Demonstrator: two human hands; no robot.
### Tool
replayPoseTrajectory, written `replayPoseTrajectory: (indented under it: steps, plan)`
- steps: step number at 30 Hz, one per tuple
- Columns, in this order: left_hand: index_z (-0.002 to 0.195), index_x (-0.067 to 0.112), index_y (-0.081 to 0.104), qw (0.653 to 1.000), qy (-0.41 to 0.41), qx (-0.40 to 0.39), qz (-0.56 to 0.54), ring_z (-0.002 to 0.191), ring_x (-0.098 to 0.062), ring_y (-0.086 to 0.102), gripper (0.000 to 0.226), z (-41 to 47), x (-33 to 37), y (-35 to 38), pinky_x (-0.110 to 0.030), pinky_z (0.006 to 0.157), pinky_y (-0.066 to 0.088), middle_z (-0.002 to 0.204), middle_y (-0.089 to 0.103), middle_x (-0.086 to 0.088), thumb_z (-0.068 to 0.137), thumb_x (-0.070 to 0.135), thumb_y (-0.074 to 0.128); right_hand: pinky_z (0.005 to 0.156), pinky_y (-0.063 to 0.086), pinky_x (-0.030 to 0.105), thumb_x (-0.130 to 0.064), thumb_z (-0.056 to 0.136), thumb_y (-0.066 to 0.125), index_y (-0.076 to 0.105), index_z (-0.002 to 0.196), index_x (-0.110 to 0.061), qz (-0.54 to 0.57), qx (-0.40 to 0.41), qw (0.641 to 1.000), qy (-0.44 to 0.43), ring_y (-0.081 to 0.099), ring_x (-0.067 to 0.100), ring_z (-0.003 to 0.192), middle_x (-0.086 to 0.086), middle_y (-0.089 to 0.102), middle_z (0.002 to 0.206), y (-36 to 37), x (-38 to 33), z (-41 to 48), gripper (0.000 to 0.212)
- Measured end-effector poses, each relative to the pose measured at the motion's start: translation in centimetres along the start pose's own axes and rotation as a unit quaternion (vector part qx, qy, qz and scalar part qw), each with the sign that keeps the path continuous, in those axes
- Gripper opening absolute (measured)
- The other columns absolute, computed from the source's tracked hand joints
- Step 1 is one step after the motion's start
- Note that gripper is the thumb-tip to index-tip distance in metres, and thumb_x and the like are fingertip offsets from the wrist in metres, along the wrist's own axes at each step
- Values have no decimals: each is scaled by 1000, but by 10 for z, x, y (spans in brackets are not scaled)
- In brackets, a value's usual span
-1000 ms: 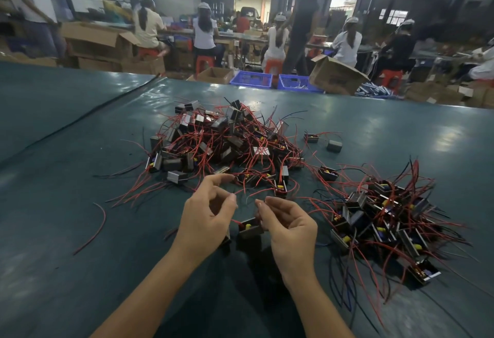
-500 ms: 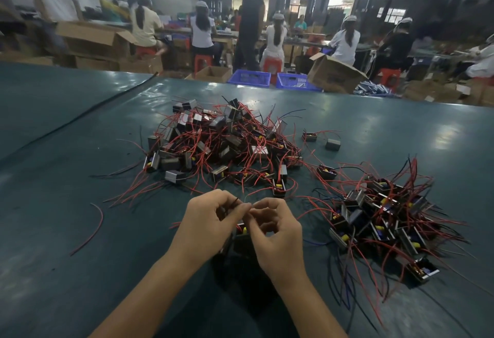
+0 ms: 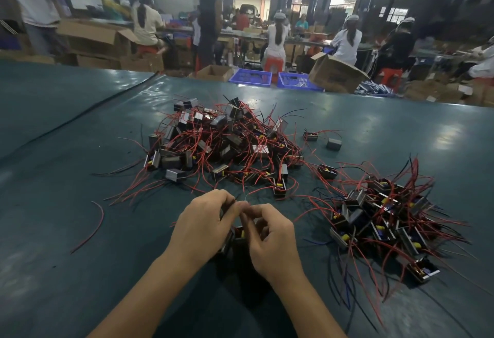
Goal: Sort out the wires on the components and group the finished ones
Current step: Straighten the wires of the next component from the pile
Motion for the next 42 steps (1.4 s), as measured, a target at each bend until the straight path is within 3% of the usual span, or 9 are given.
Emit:
replayPoseTrajectory:
  steps: [3, 6, 10, 15, 20, 29, 33, 36, 42]
  plan:
    - [77, 25, 62, 1000, -22, 6, 11, 62, -7, 55, 46, 0, -2, 1, -33, 58, 48, 66, 58, 10, 83, 65, 41, 58, 49, 23, -20, 91, 62, 66, 93, -21, -25, 7, 1000, -6, 60, 9, 68, -11, 65, 82, 1, 0, -1, 5]
    - [74, 29, 64, 998, -46, -19, -34, 57, -5, 56, 40, 3, -7, 2, -28, 55, 47, 63, 60, 11, 80, 65, 47, 57, 49, 25, -23, 91, 62, 66, 93, -22, -44, 6, 999, -2, 59, 8, 67, -13, 64, 82, 0, 1, -2, 5]
    - [81, 37, 63, 994, -5, -103, -39, 63, -5, 61, 9, 4, -5, 9, -20, 56, 47, 76, 63, 21, 89, 37, 65, 57, 48, 26, -18, 91, 65, 65, 90, -22, -38, 13, 999, 14, 59, 9, 66, -12, 63, 79, -5, 4, -2, 4]
    - [84, 29, 62, 995, 23, -92, 25, 63, -5, 54, 7, 3, -1, 4, -28, 59, 46, 69, 57, 16, 89, 34, 62, 60, 49, 29, -15, 90, 66, 66, 88, -21, -33, 11, 999, 11, 59, 8, 69, -10, 65, 81, -2, 2, -2, 6]
    - [80, 30, 56, 989, -10, -123, 78, 67, -5, 54, 8, 1, -2, 6, -29, 63, 46, 74, 56, 14, 83, 34, 62, 60, 50, 41, -31, 88, 59, 63, 88, -21, -79, -12, 997, 10, 57, 9, 66, -11, 64, 82, 1, -3, -6, 10]
    - [71, 30, 57, 987, -43, -53, 144, 64, -4, 51, 16, -2, 3, 1, -18, 52, 30, 66, 55, 16, 72, 47, 58, 62, 48, 34, -26, 86, 66, 62, 91, -24, -147, -16, 989, 19, 55, 7, 73, -14, 63, 88, 0, -6, -8, 6]
    - [64, 22, 57, 982, -93, -42, 161, 63, -12, 54, 22, -5, -2, 2, -25, 54, 34, 61, 57, 10, 72, 43, 57, 63, 47, 34, -25, 88, 62, 60, 88, -23, -170, 19, 985, 37, 56, 10, 74, -11, 62, 84, -3, -3, -8, 3]
    - [55, 17, 48, 991, -116, -19, 65, 49, -12, 44, 24, -4, -8, -6, -26, 51, 32, 48, 49, 8, 68, 37, 47, 65, 52, 42, -23, 92, 58, 59, 83, -21, -94, 107, 983, 115, 58, 13, 68, -8, 61, 74, -27, 16, -3, 10]
    - [61, 29, 60, 995, -100, -4, 30, 51, -5, 53, 25, -3, -5, -7, -25, 51, 36, 57, 59, 20, 85, 30, 62, 61, 52, 31, -24, 92, 64, 66, 87, -23, -68, 85, 992, 71, 61, 7, 64, -12, 65, 75, -20, 12, -3, 6]
Point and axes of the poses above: each hand's wrist, its own z-axis towards the middle knuckle, its own y-axis out of the palm, x = y × z, the point moved 7 cm from there along z, towards the middle knuckle
